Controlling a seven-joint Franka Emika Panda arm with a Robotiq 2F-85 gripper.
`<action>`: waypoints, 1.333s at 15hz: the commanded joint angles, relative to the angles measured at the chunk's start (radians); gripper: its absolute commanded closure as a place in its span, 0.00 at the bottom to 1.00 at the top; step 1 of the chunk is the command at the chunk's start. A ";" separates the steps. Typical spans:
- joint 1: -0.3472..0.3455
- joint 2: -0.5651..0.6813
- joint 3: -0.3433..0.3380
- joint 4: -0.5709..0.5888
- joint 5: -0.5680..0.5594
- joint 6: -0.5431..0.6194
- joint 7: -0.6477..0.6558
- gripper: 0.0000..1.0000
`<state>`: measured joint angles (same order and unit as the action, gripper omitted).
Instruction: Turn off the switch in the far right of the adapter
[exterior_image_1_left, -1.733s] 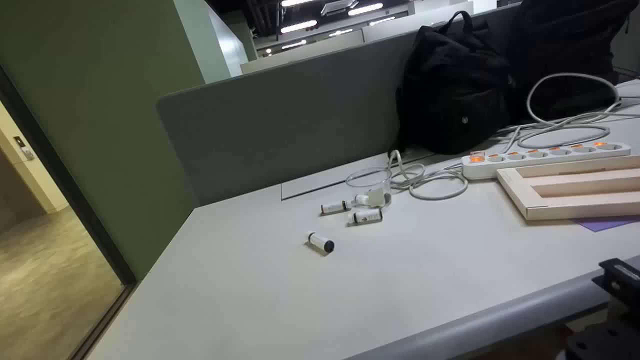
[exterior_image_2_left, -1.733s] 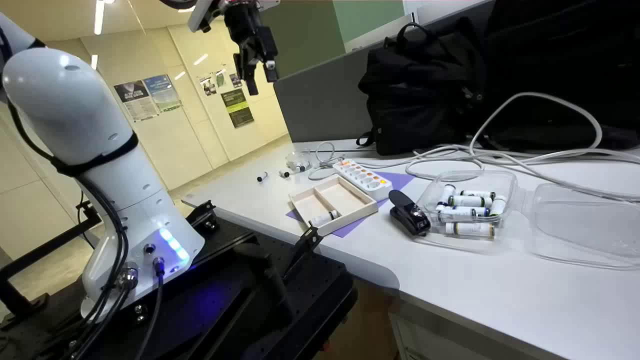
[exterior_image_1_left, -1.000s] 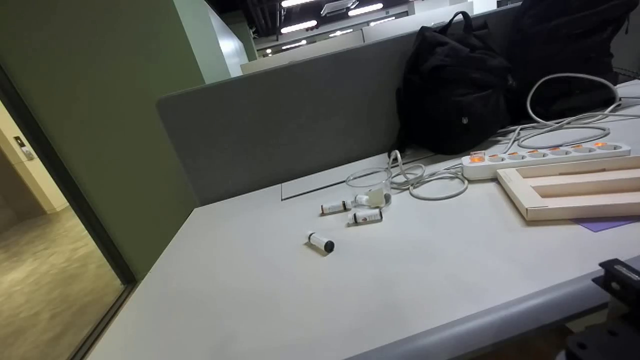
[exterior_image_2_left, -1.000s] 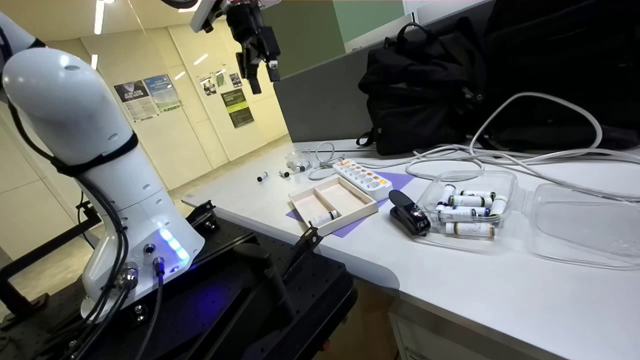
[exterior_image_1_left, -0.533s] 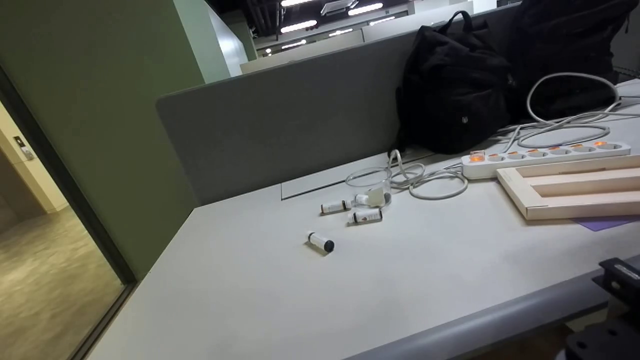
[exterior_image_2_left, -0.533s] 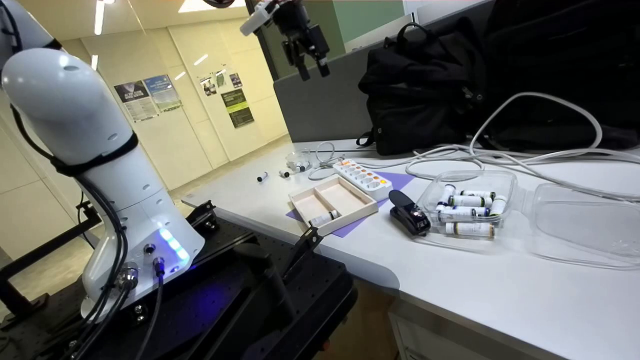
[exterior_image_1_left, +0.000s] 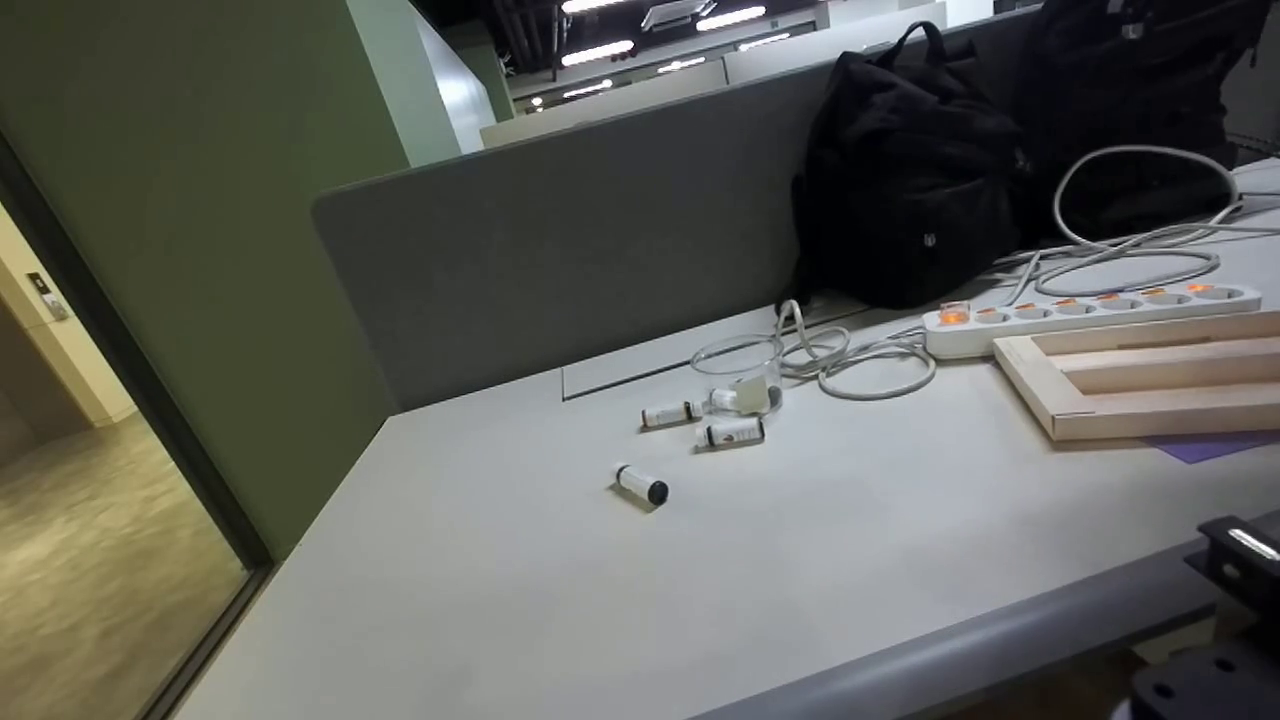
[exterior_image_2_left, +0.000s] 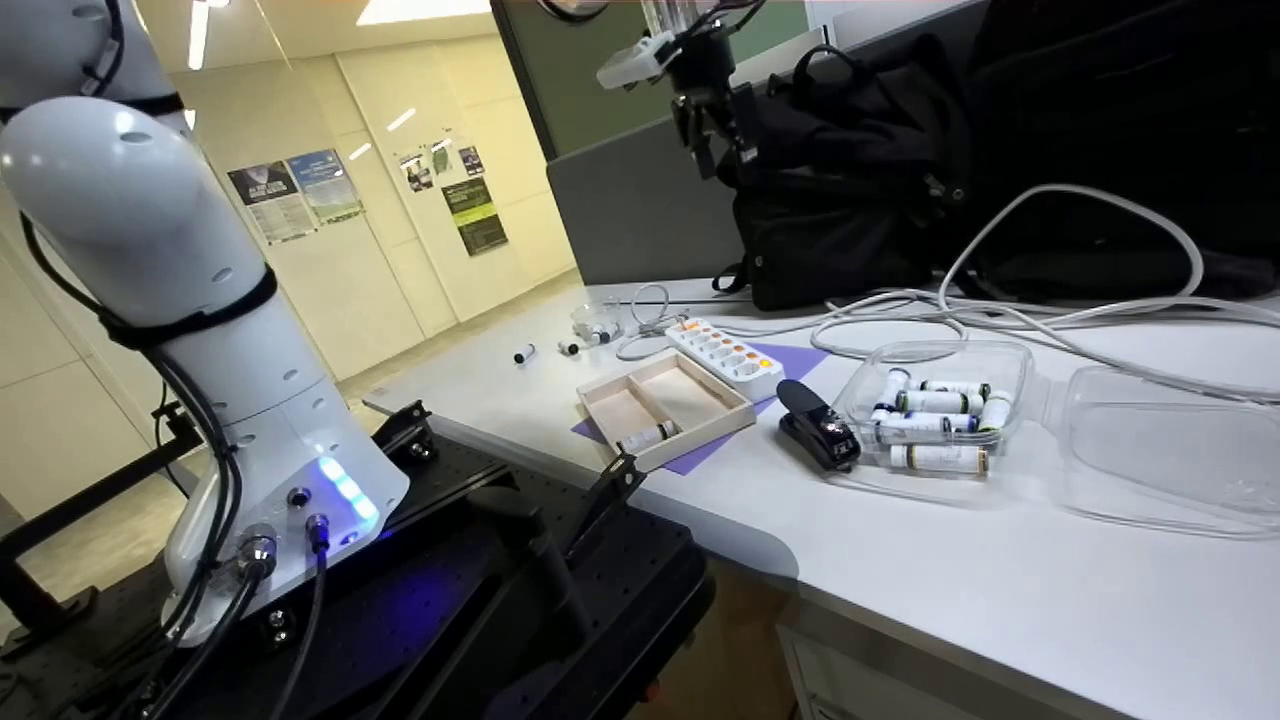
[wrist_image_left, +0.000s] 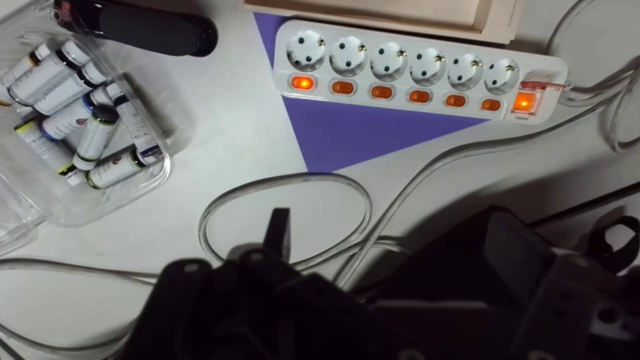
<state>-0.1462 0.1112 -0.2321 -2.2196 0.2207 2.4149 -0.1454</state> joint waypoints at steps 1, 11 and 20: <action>-0.024 0.012 0.025 0.012 -0.005 -0.003 0.006 0.00; -0.054 0.075 0.028 -0.007 0.023 -0.006 0.041 0.55; -0.104 0.148 0.052 -0.069 0.128 0.151 0.031 1.00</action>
<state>-0.2258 0.2501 -0.2042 -2.2782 0.3180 2.5388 -0.1276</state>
